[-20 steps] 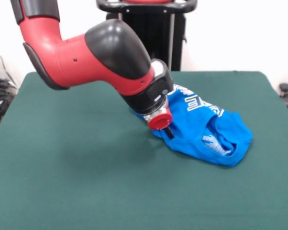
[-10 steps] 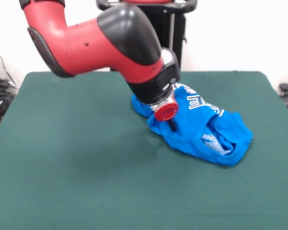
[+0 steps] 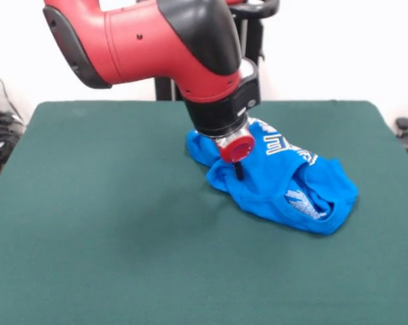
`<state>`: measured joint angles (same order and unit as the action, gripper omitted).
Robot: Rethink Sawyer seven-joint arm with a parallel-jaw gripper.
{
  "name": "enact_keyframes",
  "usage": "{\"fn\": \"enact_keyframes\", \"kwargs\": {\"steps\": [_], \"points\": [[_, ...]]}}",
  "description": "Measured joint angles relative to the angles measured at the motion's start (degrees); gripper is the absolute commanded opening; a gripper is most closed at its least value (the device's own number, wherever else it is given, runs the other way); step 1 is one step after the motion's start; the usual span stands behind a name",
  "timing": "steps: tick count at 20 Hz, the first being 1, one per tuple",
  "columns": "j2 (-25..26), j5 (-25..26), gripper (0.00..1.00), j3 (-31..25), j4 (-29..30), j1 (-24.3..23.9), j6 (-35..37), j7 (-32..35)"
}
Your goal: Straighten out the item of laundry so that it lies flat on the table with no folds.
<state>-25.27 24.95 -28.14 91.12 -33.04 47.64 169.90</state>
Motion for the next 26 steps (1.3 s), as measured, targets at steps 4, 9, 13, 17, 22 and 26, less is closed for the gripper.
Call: {"fn": "enact_keyframes", "kwargs": {"steps": [4, 9, 13, 17, 22, 26], "points": [[-0.3, 1.1, 1.0, 1.5, 0.0, 1.1, -1.6, 0.0], [-0.3, 3.1, 1.0, 4.0, 0.1, 2.5, -5.6, 0.0], [-0.3, 4.5, 1.0, 5.7, 0.2, 2.5, -8.4, 0.0], [-0.4, 4.9, 1.0, 7.2, 0.4, 2.5, -9.6, 0.0], [-0.9, 4.9, 1.0, 8.6, 1.4, 2.5, -10.0, 0.0], [-0.7, 4.1, 1.0, 8.7, 2.8, 1.5, -10.0, 0.0]]}}
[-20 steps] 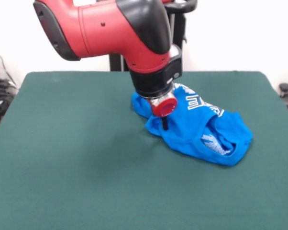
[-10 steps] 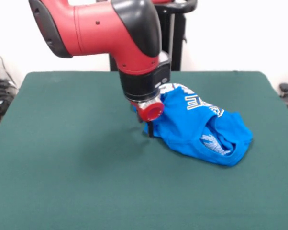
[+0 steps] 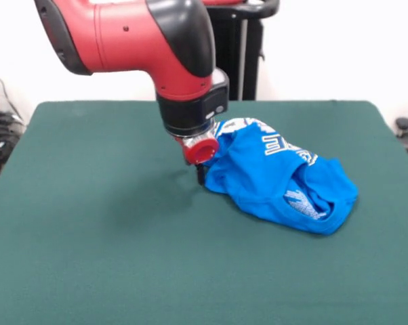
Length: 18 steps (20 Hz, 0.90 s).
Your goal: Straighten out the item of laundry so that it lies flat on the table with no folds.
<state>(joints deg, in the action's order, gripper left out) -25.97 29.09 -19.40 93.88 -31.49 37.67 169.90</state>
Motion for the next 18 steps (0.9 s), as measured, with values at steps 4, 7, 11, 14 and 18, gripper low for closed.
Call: {"fn": "enact_keyframes", "kwargs": {"steps": [4, 7, 11, 14, 18], "points": [[0.5, -1.2, 1.0, -0.1, 1.2, -1.2, 0.0, 0.0], [0.8, -2.1, 1.0, -0.4, 2.2, -2.6, 0.0, 0.0], [1.1, -2.6, 1.0, -0.5, 2.8, -3.7, 0.0, 0.0], [1.8, -2.6, 1.0, -0.5, 2.9, -3.6, 0.0, 0.0], [1.9, -2.6, 1.0, -0.5, 2.9, -3.6, 0.0, 0.0]]}}
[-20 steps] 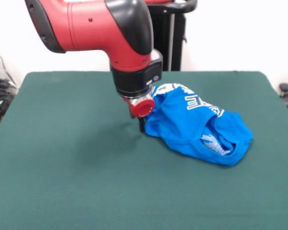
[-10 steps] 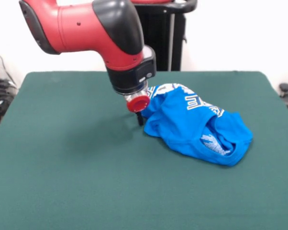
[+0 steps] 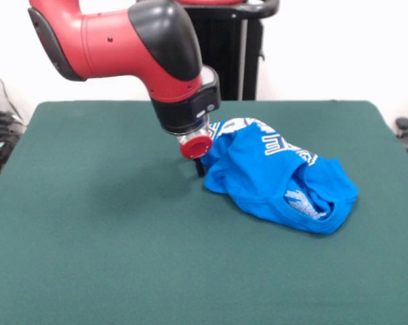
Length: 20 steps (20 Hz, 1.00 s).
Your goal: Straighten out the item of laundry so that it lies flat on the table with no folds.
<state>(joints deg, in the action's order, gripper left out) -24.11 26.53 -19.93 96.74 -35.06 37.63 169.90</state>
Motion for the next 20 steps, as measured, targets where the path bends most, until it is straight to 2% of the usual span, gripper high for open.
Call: {"fn": "enact_keyframes", "kwargs": {"steps": [20], "points": [[0.1, 0.2, 1.0, -3.2, 0.1, -0.5, -0.8, 0.0]]}}
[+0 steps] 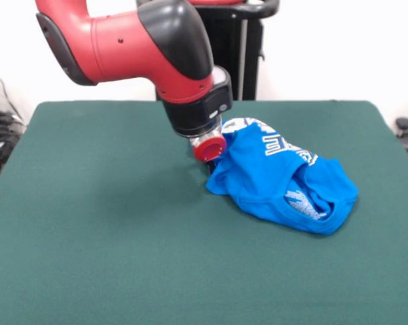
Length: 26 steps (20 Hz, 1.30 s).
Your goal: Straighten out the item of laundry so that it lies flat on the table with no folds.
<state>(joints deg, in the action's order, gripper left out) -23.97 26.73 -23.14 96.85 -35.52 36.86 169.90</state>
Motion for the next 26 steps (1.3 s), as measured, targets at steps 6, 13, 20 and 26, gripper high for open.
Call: {"fn": "enact_keyframes", "kwargs": {"steps": [6, 13, 20, 26], "points": [[0.0, 0.1, 1.0, 0.0, 0.0, 0.1, -0.9, 0.0], [-0.7, 1.5, 1.0, 0.8, 0.0, 3.0, -2.3, 0.0], [-1.0, 2.8, 1.0, 1.7, -0.1, 4.2, -2.9, 0.0], [-1.5, 2.8, 1.0, 2.1, 0.0, 4.7, -2.9, 0.0]]}}
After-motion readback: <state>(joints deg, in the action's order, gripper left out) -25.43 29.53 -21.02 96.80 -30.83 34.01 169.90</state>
